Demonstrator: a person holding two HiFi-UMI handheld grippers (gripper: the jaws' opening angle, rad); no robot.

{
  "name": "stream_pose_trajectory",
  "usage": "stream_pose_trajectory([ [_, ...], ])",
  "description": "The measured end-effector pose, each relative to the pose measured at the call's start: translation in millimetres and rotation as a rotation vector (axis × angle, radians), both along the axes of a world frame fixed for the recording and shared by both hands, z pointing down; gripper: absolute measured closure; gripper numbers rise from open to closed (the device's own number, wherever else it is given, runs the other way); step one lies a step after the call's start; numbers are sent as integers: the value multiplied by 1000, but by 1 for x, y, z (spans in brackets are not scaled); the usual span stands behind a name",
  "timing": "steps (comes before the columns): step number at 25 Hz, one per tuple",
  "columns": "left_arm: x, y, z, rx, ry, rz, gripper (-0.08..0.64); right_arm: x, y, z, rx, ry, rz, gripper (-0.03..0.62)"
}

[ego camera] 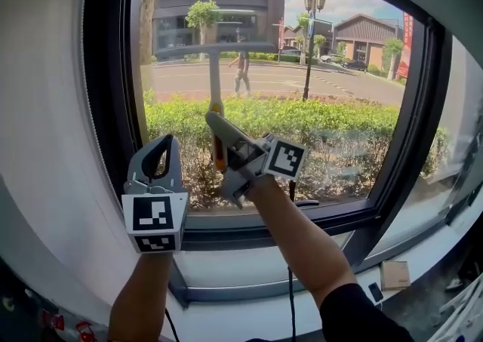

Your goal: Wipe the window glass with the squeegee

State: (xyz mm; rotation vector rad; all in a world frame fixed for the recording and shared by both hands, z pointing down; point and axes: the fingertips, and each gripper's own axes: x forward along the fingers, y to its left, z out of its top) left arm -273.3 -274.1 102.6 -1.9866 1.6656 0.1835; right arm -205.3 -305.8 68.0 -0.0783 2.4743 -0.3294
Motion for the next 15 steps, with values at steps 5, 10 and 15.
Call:
stream_pose_trajectory([
  [5,32,5,-44,74,-35,39,549,41,0,-54,59,-43,31,548],
  [10,65,-1,-95,124,-21,61,549,88,-9,-116,103,-94,34,548],
  [15,74,-5,-113,132,3,59,549,105,-8,-141,137,-113,29,546],
])
